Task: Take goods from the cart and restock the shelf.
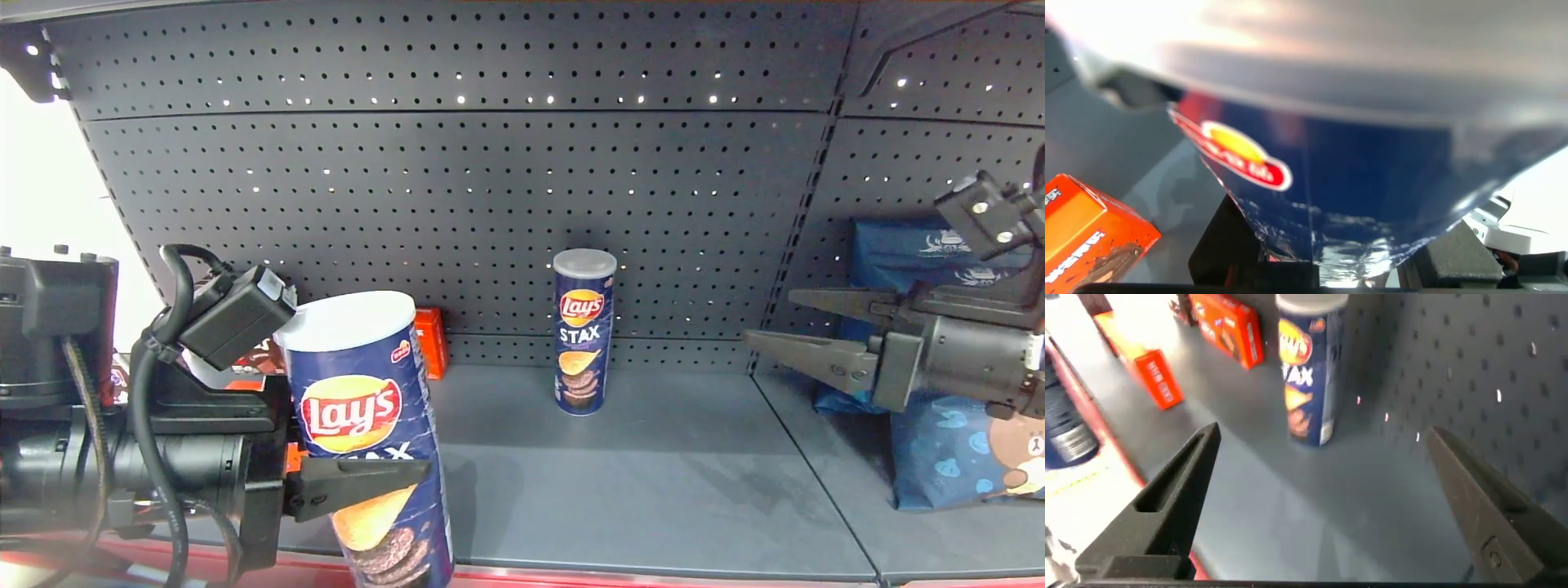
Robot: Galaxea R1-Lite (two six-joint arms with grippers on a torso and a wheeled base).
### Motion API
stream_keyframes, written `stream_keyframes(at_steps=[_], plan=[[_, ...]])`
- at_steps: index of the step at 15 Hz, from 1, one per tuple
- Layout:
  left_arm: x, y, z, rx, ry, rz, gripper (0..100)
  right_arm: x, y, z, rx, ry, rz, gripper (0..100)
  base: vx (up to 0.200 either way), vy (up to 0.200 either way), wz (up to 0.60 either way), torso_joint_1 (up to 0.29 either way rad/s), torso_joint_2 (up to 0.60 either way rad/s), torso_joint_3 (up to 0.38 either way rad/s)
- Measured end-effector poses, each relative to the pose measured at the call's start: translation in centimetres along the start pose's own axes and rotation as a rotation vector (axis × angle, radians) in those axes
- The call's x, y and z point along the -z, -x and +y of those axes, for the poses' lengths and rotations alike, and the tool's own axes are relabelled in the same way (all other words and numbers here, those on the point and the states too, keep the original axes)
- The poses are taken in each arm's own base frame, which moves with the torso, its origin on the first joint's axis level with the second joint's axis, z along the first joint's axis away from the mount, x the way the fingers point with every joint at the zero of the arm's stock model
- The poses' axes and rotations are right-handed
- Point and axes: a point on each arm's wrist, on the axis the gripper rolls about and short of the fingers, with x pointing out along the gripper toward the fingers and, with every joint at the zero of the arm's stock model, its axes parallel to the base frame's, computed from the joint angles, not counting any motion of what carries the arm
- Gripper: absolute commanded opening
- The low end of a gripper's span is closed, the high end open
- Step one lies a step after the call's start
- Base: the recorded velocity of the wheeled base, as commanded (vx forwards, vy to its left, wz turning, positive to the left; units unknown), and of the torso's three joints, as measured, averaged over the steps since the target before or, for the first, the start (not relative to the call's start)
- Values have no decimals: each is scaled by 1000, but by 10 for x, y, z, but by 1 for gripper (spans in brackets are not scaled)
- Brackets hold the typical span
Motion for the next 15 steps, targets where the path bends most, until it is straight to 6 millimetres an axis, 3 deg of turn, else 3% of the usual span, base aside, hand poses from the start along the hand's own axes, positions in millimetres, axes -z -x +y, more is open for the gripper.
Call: stream_keyframes(at_steps=[8, 15], plan=[[3, 2, -2, 1, 2, 4, 0, 21, -63, -38, -57, 96, 4, 100, 0, 0, 0, 0, 0, 0], [4, 1, -2, 3, 3, 7, 0, 36, -105, -58, -283, 133, -66, 100, 0, 0, 0, 0, 0, 0]])
